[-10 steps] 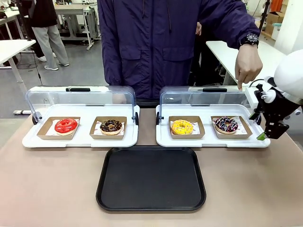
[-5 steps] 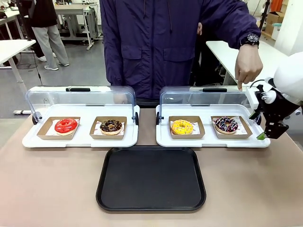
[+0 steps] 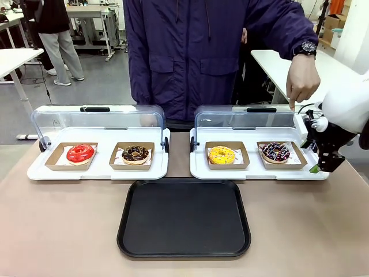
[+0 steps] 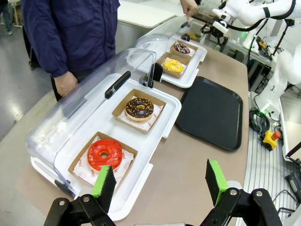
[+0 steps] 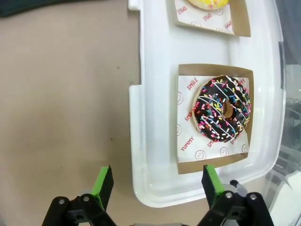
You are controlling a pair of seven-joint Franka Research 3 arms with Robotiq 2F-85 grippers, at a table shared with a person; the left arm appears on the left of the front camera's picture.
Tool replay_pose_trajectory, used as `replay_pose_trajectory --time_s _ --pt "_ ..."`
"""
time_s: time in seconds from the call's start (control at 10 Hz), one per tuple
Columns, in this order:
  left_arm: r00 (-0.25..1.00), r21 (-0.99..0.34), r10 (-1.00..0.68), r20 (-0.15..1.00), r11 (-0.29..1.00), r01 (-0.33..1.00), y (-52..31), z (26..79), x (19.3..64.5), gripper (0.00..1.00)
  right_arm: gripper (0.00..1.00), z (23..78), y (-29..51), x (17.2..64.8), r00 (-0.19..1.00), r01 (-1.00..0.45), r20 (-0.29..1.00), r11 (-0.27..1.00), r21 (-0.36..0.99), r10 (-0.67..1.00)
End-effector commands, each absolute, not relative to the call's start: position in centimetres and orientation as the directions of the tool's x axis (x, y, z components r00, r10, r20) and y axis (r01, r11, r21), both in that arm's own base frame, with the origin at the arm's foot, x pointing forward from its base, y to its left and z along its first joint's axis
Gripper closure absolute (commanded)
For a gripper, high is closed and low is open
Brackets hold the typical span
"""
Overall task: Move the fourth donut from the left to the tray.
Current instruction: Pick up the Paper togo box containing the Donut indicated by the person and place it on the Handle tray.
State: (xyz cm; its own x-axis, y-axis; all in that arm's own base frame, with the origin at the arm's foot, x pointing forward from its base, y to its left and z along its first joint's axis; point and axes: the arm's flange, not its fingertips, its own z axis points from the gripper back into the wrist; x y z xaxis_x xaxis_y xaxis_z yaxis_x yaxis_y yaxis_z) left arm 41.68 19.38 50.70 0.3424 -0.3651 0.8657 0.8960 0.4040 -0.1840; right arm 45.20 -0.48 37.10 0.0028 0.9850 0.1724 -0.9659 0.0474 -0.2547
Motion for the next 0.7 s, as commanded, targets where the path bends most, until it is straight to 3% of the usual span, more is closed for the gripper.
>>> replay_pose_trajectory --time_s 0.0,0.6 --pt "0.338 -0.184 -0.365 0.867 0.396 0.900 19.3 51.0 41.6 0.00 0.00 36.2 0.0 46.7 -0.007 -0.950 0.127 0.033 -0.311 0.992" --pt "0.338 -0.184 -0.365 0.867 0.396 0.900 19.3 51.0 41.6 0.00 0.00 33.8 -0.9 48.8 -0.045 -0.940 0.106 -0.006 -0.341 0.993"
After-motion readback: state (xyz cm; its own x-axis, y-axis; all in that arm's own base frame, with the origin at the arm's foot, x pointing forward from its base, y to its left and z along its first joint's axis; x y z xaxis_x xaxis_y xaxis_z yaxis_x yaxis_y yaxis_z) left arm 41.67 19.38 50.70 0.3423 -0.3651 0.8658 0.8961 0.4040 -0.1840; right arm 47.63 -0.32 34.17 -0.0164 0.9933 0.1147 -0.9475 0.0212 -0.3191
